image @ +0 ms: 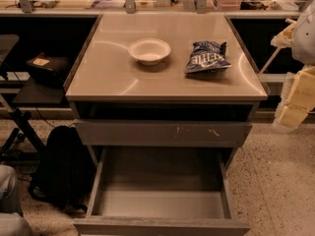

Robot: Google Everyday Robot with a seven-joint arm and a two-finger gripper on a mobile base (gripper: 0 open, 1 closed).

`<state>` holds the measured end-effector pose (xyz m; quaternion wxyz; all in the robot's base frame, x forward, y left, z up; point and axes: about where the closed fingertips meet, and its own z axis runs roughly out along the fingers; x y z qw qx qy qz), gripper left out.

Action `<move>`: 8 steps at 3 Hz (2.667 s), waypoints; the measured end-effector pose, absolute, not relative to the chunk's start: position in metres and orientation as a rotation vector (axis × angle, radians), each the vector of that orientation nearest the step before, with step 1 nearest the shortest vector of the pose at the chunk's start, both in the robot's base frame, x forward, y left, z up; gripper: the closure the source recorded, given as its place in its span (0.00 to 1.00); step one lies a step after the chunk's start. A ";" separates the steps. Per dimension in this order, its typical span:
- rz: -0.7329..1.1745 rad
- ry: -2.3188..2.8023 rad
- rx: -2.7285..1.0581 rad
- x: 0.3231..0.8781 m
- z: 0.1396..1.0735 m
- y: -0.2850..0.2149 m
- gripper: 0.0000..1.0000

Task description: Place blue chip bag into middle drawer

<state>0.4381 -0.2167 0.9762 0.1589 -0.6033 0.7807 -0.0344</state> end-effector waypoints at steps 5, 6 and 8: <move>-0.141 2.162 -1.634 0.620 0.973 -0.234 0.00; -0.196 2.195 -1.544 0.660 0.976 -0.251 0.00; -0.160 2.251 -1.433 0.702 0.939 -0.280 0.00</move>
Offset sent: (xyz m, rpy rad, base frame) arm 0.0180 0.0011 -0.0012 0.0093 0.0016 0.0314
